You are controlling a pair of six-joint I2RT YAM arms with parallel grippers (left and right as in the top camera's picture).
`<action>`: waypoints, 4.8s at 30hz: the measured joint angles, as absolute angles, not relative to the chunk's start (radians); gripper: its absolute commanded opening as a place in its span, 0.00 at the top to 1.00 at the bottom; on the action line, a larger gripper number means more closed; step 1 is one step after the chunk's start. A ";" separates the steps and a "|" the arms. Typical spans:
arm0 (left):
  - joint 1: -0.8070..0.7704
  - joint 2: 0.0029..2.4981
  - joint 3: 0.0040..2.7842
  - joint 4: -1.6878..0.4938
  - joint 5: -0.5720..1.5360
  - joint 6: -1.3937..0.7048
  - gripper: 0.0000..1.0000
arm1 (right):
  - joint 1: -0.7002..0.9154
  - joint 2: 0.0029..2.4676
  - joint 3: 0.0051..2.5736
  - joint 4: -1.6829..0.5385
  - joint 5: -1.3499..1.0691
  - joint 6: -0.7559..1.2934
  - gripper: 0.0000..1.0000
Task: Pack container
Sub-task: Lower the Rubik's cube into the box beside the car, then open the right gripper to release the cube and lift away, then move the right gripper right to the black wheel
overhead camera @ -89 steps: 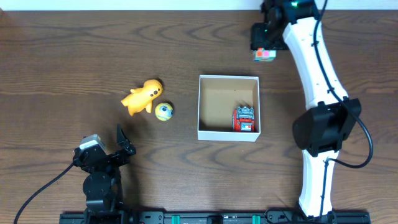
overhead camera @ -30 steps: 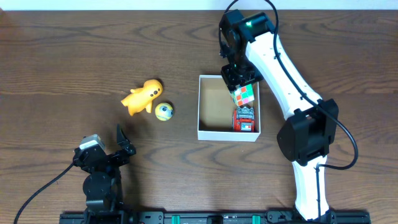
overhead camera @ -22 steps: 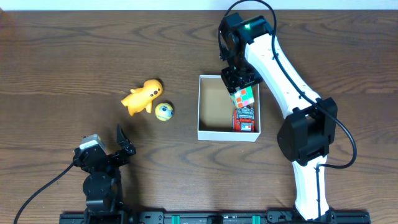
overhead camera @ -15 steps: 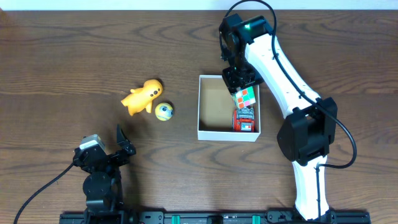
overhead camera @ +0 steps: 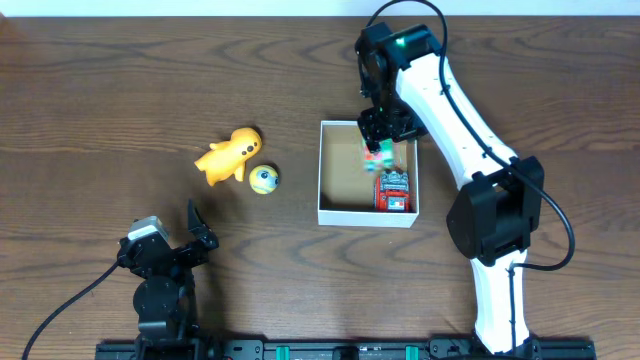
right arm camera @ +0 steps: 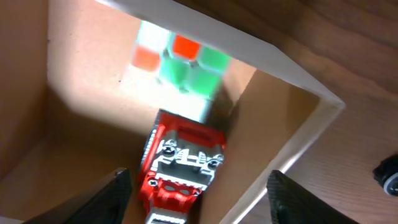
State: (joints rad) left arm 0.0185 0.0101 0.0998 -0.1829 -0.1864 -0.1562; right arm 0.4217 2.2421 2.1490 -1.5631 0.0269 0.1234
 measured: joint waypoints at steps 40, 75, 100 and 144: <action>0.019 0.010 0.100 -0.183 -0.186 -0.156 0.02 | 0.517 2.241 2.094 -1.315 -0.138 -0.217 0.99; 0.019 0.010 0.100 -0.183 -0.186 -0.156 0.02 | 0.516 2.241 1.934 -1.145 -0.133 -0.739 0.99; 0.019 0.010 0.100 -0.183 -0.186 -0.156 0.02 | 0.474 2.241 1.843 -1.136 -0.091 -0.825 0.99; 0.019 0.010 0.100 -0.183 -0.186 -0.156 0.02 | 0.225 1.773 1.844 -1.144 0.181 -0.134 0.12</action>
